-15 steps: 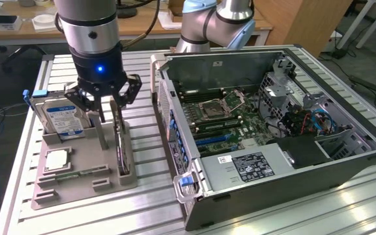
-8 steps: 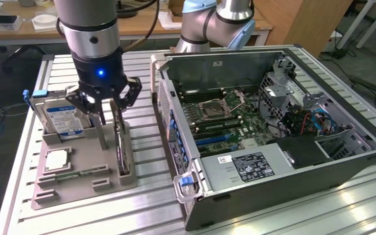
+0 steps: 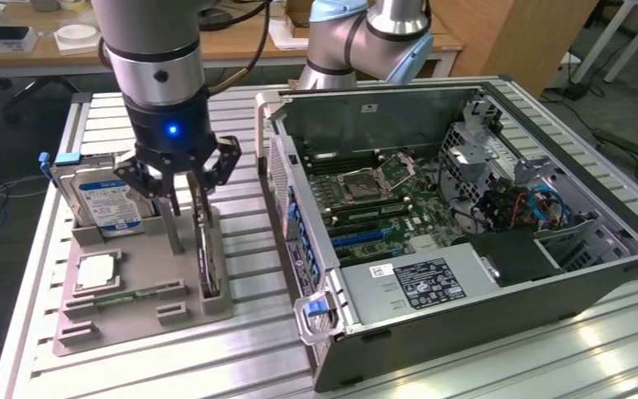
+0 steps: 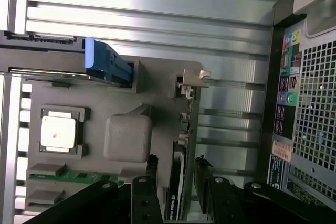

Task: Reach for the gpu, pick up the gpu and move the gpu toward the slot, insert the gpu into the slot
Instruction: 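Pick up the gpu and move the gpu toward the slot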

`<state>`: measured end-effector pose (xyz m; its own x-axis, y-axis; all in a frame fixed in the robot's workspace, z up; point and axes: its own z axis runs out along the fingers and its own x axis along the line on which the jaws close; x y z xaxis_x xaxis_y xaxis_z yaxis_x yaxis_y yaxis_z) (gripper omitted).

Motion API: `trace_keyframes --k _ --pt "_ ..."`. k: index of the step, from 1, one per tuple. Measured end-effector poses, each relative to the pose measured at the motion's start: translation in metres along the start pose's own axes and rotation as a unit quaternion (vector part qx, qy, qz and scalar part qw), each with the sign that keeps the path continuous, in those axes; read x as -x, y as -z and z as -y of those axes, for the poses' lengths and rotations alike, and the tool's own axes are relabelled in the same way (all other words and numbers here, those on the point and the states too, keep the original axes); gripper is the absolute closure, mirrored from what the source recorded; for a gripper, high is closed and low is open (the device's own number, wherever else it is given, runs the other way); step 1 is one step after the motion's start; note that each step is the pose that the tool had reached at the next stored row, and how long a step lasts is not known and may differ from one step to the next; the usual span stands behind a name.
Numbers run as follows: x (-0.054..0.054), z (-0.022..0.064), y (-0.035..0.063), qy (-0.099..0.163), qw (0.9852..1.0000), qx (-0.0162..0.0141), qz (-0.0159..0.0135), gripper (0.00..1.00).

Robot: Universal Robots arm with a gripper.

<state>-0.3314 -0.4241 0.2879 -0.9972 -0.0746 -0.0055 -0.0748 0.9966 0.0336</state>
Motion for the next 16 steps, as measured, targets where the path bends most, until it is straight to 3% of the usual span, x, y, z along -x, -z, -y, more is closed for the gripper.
trace_keyframes --k 16 --pt "0.000 0.0054 -0.0120 0.000 1.0000 0.0000 0.0000 0.59"
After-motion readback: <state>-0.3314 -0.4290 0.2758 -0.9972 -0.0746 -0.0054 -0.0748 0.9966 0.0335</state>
